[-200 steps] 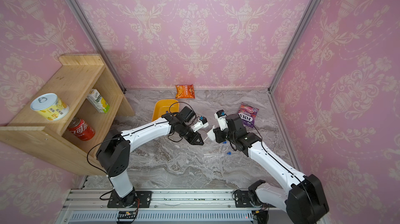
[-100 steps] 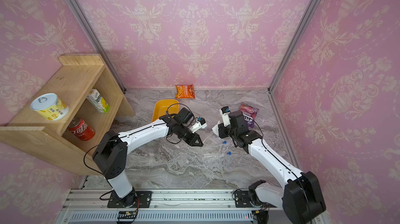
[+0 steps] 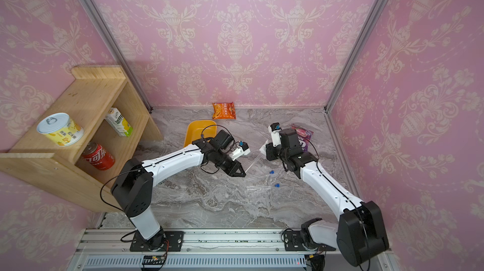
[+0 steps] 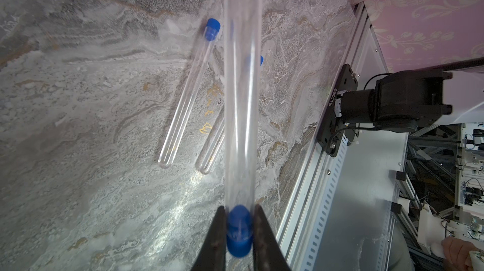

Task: Wipe the exteriors of test tubes
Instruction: Wipe the dirt from the test tube.

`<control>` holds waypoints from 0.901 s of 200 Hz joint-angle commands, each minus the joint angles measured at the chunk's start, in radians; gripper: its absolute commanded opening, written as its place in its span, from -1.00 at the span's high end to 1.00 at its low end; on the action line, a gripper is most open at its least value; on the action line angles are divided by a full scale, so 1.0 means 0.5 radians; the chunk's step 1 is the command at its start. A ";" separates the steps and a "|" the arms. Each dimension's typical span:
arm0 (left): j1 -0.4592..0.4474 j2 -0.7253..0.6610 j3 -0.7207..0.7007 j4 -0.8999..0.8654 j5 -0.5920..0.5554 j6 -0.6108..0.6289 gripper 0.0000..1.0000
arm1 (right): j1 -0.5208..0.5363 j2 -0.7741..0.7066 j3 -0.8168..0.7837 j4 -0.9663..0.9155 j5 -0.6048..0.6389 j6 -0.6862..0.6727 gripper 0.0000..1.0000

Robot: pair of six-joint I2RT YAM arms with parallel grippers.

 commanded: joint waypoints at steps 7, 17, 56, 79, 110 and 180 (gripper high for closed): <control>0.004 -0.051 0.023 -0.026 0.044 0.026 0.71 | 0.004 -0.097 -0.006 -0.013 -0.098 0.048 1.00; 0.004 -0.048 0.023 -0.026 0.046 0.026 0.71 | 0.001 -0.128 -0.016 -0.041 -0.108 0.049 1.00; 0.004 -0.039 0.036 -0.021 0.044 0.023 0.71 | 0.037 -0.194 -0.054 -0.099 -0.144 0.047 1.00; 0.004 -0.043 0.046 -0.026 0.044 0.023 0.70 | 0.061 -0.194 -0.070 -0.100 -0.161 0.046 1.00; 0.004 -0.046 0.052 -0.029 0.042 0.023 0.71 | 0.117 -0.164 -0.080 -0.094 -0.168 0.061 1.00; 0.008 -0.040 0.058 -0.020 0.035 0.026 0.71 | 0.352 -0.163 -0.152 -0.084 -0.101 0.142 1.00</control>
